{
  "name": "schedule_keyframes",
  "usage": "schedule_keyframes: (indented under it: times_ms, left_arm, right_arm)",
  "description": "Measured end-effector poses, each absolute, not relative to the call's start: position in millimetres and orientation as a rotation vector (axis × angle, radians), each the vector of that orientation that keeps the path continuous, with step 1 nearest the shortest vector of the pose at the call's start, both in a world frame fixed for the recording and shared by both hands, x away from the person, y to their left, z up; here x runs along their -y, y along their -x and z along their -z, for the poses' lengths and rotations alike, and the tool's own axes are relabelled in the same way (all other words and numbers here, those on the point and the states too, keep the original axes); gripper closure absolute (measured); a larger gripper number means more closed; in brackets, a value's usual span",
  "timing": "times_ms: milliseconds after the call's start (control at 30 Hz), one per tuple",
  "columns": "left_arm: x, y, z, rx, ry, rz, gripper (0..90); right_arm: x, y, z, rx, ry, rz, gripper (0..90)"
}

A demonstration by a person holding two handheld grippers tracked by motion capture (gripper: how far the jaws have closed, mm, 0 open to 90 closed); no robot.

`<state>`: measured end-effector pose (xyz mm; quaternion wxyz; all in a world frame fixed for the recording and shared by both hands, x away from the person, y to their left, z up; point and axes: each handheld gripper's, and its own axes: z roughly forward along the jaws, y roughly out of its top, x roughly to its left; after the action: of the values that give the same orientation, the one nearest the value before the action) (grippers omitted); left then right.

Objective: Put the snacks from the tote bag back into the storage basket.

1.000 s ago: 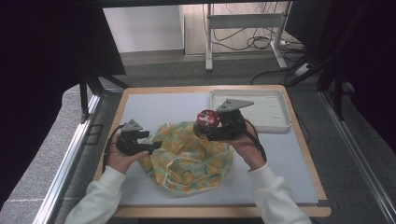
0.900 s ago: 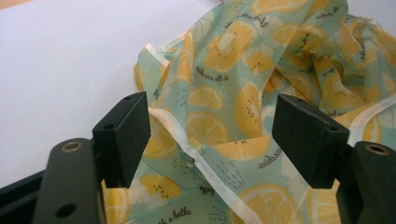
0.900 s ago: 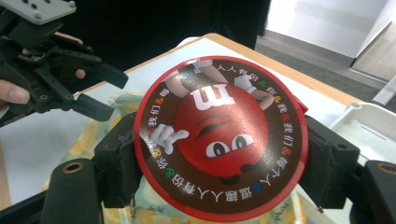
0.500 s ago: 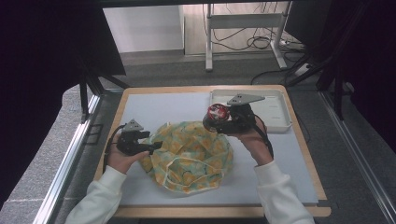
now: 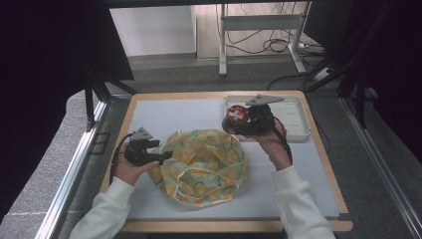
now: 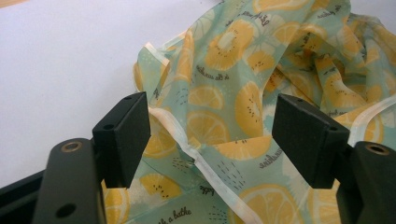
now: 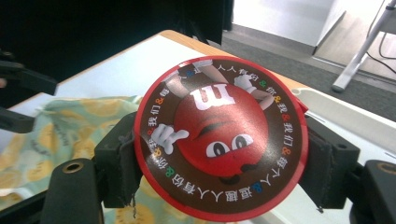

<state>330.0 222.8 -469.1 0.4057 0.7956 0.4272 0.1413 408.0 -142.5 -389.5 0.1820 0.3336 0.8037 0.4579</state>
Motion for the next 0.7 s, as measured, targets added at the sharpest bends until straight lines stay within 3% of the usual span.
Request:
schedule_keyframes:
  times_ms: [700]
  left_arm:
    - [-225, -331, 469, -1.075, -2.001, -0.343, 28.4]
  right_arm:
    - [136, -452, 414, -2.283, -1.048, -1.152, 25.5]
